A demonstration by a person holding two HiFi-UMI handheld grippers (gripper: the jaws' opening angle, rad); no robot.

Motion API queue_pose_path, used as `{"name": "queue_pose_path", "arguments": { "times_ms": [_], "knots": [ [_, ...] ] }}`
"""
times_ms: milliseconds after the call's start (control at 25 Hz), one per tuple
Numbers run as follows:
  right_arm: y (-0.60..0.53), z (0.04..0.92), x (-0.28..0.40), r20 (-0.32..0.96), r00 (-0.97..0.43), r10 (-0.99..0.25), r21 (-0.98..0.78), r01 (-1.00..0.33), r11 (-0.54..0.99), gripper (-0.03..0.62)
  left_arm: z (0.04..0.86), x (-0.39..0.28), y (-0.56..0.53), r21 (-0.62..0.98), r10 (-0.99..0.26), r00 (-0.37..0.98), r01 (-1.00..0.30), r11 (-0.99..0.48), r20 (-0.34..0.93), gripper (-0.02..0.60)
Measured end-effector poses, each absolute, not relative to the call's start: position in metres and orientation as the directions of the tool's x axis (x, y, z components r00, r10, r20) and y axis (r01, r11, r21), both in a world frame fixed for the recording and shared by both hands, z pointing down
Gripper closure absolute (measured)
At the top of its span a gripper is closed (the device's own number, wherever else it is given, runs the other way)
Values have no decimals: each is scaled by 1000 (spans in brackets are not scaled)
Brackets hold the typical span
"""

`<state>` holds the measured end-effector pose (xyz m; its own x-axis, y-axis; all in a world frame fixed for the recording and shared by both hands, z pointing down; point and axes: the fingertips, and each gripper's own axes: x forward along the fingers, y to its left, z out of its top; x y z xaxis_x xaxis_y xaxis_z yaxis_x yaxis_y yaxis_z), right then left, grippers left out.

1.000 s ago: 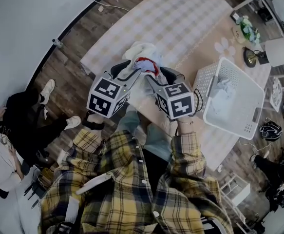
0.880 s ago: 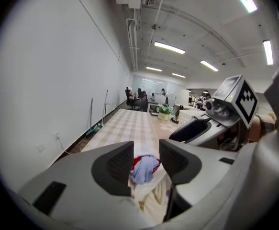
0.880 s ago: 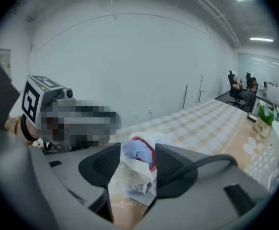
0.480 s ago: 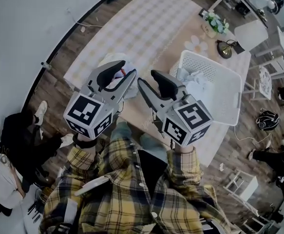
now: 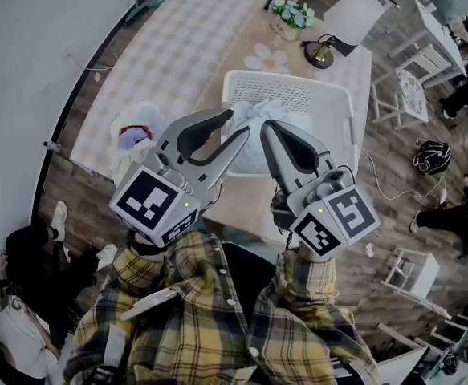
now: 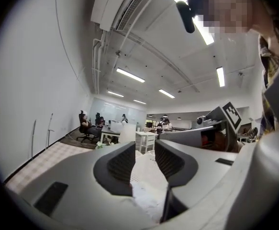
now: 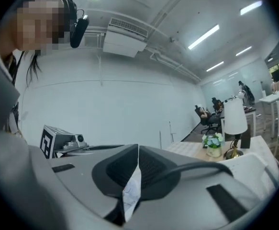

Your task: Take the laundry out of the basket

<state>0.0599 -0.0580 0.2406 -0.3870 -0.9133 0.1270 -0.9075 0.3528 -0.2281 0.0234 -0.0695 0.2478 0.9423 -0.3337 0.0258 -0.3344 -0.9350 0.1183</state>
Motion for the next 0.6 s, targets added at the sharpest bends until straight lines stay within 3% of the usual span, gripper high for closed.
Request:
{"name": "queue_pose_path", "arguments": {
  "times_ms": [160,320,600],
  "knots": [
    [-38,235,104,118,-325,-938,-203,-933,297,589,237,60,-50,121,-279,960,-275,-954,-11,486],
    [-23,231,130,123,-293,-948,-178,-946,270,589,225,84,-36,117,-249,968,-243,-963,-39,567],
    [-17,226,158,134,-278,-951,-158,-954,257,589,218,110,-30,106,-233,972,-229,-968,-29,569]
  ]
}}
